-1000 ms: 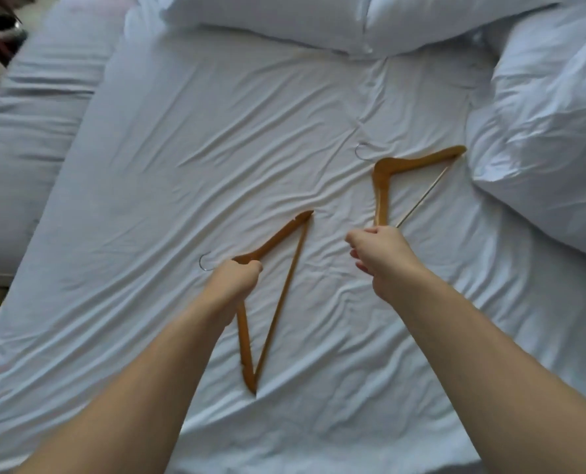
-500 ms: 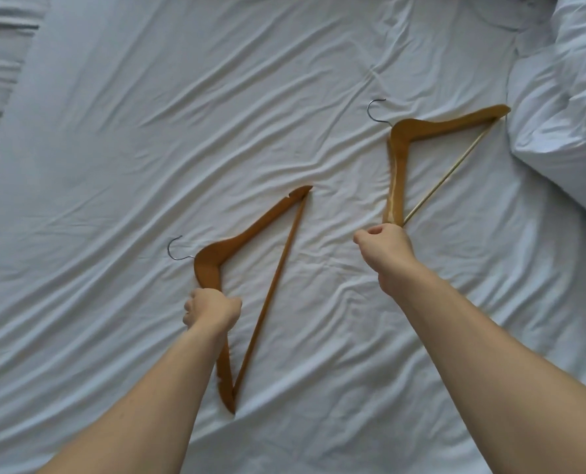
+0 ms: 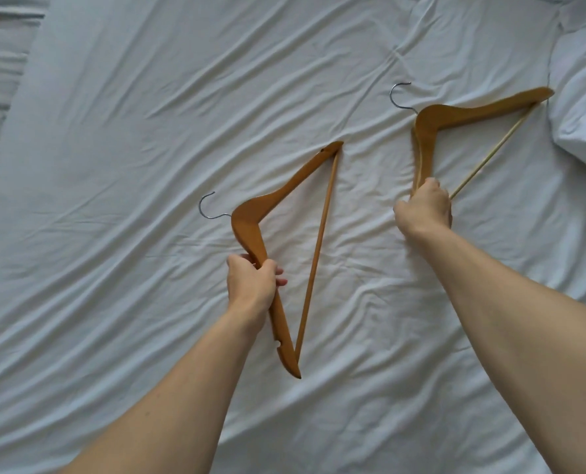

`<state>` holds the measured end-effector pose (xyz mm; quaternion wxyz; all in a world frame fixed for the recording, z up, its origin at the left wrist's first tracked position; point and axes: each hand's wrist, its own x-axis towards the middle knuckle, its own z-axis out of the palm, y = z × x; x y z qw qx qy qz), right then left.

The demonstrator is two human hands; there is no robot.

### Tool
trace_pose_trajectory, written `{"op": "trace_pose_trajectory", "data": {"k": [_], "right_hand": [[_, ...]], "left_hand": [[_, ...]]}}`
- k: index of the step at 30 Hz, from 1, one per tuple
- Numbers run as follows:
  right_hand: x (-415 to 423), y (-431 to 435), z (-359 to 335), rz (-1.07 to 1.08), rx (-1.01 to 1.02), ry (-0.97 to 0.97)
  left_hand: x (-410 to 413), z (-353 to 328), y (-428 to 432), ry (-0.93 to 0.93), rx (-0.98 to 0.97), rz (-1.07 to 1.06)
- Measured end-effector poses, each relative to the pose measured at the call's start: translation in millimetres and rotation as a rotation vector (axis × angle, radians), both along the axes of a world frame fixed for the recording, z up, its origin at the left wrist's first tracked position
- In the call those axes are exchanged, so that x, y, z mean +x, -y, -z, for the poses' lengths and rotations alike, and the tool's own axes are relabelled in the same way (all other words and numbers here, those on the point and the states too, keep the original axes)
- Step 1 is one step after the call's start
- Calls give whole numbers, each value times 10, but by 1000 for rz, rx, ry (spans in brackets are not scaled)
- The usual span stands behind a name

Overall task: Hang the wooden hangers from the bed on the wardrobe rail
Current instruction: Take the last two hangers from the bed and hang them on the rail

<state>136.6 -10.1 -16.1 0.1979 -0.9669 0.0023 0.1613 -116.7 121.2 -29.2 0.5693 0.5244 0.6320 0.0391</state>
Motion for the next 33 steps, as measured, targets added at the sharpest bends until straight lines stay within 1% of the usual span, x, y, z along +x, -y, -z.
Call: {"op": "trace_pose_trajectory", "data": {"k": [4,6,9,12,16,20,25,28,30,33], "right_hand": [[49,-43,202,-12,-117,38],[8,-33,272,11,-166,37],[-140,-25,258,39,-246,-73],[-365,32,183,-19,-268,-173],[-634,34,151,-67,-316,-204],[-737,-7,71,-104,-323,-228],[-872,21,-170,-151,-288,-232],[-946,68,-343,-99,-218,-266],[-967,110,-487,-83,-183,-240],[-994,184,-768,-181,-147,-115]], "left_hand": [[-37,-140,29,214,-28,-50],[-63,-203,33,285,-14,-76],[-73,-278,10,357,46,-110],[-29,-399,35,403,92,-89],[49,-560,97,425,138,-45],[69,-589,108,404,173,-7],[57,-665,151,384,173,-11],[84,-798,176,403,169,10],[112,-918,173,416,175,41],[167,-1165,143,445,190,107]]}}
